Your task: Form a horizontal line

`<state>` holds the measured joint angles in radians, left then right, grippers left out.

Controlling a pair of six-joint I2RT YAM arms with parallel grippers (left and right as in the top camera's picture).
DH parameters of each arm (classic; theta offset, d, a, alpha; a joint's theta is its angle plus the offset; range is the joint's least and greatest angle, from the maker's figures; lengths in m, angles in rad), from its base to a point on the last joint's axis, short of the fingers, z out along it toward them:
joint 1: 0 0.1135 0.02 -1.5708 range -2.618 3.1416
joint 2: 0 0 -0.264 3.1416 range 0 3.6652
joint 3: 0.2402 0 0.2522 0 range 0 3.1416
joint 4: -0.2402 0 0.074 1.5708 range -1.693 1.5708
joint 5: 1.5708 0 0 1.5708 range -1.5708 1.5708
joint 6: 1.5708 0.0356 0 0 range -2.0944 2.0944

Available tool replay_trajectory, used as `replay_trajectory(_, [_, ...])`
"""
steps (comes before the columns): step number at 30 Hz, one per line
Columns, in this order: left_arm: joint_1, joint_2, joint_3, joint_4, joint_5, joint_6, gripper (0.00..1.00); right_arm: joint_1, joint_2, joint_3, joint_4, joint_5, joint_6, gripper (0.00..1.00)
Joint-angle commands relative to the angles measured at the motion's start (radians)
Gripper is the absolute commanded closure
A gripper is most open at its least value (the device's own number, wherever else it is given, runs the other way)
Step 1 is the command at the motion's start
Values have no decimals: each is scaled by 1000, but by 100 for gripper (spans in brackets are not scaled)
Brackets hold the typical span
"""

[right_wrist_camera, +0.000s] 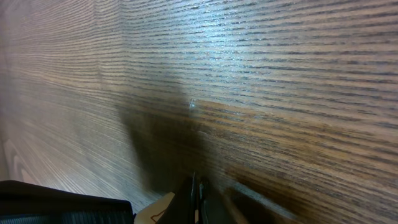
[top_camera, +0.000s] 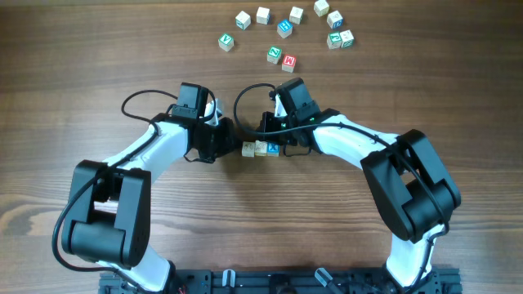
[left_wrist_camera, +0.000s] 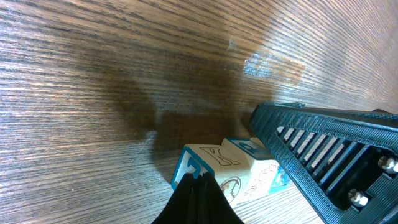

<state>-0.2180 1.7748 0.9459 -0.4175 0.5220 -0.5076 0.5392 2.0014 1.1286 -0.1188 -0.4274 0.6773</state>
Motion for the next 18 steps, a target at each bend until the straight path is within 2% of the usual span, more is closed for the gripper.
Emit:
replay_trajectory(1, [-2, 8, -13, 3, 8, -6, 96, 8, -4, 10, -2, -25, 0, 96])
replay_trajectory(18, [-2, 8, -13, 3, 8, -6, 96, 8, -4, 10, -24, -46, -19, 96])
